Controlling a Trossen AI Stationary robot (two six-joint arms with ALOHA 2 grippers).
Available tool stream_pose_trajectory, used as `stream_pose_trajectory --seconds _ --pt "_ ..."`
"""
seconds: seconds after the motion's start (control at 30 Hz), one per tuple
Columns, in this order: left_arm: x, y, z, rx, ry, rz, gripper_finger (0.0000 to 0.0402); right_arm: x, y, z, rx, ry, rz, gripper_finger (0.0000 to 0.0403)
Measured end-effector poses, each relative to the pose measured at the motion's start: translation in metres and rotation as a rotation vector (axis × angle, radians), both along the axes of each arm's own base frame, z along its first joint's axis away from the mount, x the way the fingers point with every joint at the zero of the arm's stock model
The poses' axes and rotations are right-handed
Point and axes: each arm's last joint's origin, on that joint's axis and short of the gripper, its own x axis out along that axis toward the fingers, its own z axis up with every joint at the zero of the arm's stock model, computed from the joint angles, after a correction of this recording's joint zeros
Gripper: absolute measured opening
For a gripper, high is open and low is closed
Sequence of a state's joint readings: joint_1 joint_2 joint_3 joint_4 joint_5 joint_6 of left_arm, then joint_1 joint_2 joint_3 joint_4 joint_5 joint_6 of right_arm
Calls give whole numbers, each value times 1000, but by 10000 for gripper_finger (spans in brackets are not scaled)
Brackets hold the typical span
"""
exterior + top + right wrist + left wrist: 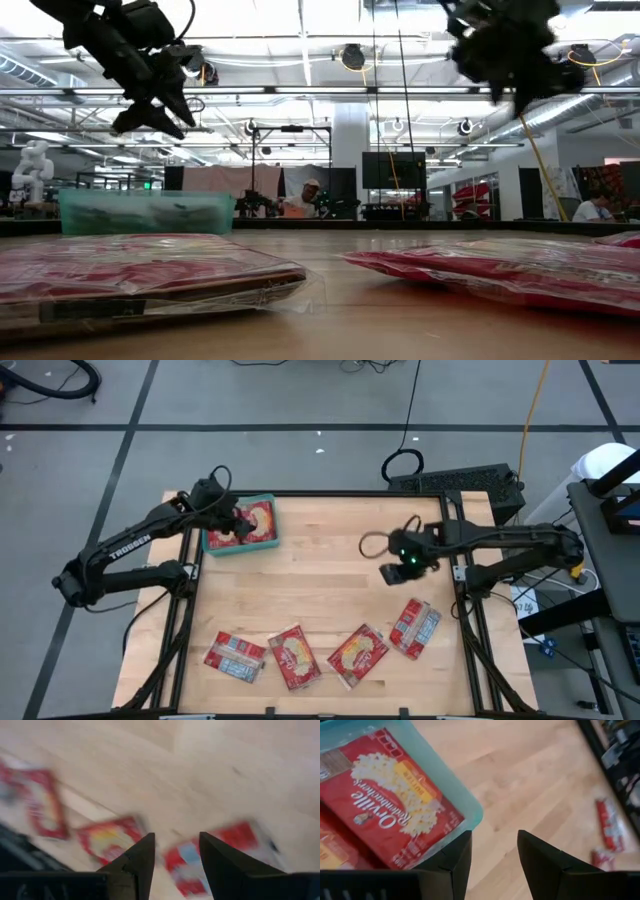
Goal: Sort popcorn bags into baskets
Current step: Put the red popcorn bag into the blue bin
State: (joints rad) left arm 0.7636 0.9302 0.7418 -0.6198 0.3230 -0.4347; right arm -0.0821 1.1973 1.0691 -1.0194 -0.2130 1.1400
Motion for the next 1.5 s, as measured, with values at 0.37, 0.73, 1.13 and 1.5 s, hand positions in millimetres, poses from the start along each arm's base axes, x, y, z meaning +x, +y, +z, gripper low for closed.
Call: stream_pose_trajectory --seconds 0.37,0.73,1.13,1.5 --pt "3 -10 -3 -25 48 -45 141 -10 48 -2 -27 32 413 144" --pt "24 -42 -3 -117 44 -59 140 -18 109 -16 -191 -247 1148 144" --pt "45 -96 1 -117 -2 -4 140 -29 130 -97 -324 -580 1394 209" --pt "66 -128 -7 -111 -45 29 140 -44 116 -137 -612 -622 1576 222"
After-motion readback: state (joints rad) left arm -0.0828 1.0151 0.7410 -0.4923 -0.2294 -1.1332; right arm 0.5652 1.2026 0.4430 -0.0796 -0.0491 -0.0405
